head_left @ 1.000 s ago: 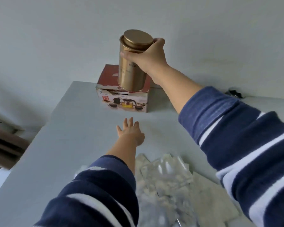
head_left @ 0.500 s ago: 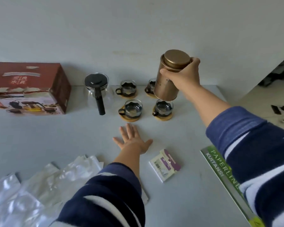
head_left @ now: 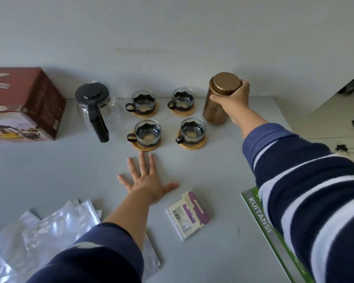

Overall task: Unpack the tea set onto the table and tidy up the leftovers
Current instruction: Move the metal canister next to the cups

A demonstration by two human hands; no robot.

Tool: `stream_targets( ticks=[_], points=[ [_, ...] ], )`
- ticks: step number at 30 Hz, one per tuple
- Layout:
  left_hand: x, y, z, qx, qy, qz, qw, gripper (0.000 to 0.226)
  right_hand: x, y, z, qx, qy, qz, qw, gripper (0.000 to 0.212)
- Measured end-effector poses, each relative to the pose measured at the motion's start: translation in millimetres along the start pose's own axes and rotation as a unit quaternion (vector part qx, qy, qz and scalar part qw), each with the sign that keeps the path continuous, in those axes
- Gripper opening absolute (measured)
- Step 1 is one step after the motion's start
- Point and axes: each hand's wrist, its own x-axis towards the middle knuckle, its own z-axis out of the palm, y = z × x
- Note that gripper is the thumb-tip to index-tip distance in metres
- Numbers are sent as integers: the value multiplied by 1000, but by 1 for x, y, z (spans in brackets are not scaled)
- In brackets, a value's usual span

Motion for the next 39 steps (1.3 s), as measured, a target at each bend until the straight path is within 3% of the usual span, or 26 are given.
stream_targets(
  ticks=[8,17,22,30,32,35,39],
  points=[
    [2,2,3,11,1,-4,1000,118,48,22,12,4,-15,57,998,115],
    [2,0,4,13,1,4,1000,118,0,7,5,-44,1,90,995,118],
    [-4,-14,-8,17,-21,33,999,105,-55,1,8,-155,-23,70,985,105],
    [-46,-92,-46,-11,60,68,996,77,-180,-12,41,-261,-139,-54,954,66],
    [-62,-123,-51,-18,74,60,995,75,-216,-11,50,-248,-191,-44,949,62],
    [-86,-178,-52,-35,81,29,996,75,-269,-1,62,-290,-276,-26,916,59],
    [-113,-258,-41,-26,88,-36,995,78,-332,21,77,-432,-354,3,830,77]
  ],
)
